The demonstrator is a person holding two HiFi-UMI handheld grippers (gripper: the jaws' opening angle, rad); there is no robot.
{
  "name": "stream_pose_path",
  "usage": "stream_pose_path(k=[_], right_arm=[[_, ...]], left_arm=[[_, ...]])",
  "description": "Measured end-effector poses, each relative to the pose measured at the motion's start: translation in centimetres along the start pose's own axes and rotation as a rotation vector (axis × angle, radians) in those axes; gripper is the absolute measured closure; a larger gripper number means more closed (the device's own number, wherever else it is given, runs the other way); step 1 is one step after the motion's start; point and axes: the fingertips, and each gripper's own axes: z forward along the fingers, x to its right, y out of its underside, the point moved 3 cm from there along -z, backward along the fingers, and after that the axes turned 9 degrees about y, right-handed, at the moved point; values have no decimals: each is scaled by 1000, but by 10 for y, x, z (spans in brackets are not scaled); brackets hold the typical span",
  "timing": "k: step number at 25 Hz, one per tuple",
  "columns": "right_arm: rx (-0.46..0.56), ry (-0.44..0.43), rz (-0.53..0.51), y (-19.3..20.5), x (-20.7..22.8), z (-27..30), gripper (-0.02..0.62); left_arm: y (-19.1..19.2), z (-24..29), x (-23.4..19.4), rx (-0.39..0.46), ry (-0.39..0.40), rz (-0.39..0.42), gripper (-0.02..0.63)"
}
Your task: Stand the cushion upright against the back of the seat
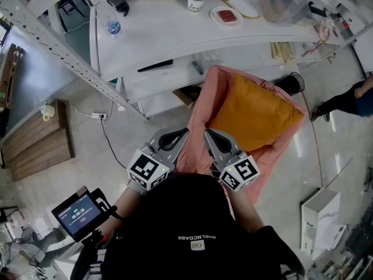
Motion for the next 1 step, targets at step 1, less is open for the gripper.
stream_pose_path(k=[1], right_arm=[[-1,0,1,0,0,1,589]], left_arm=[[0,0,1,1,3,0,594]])
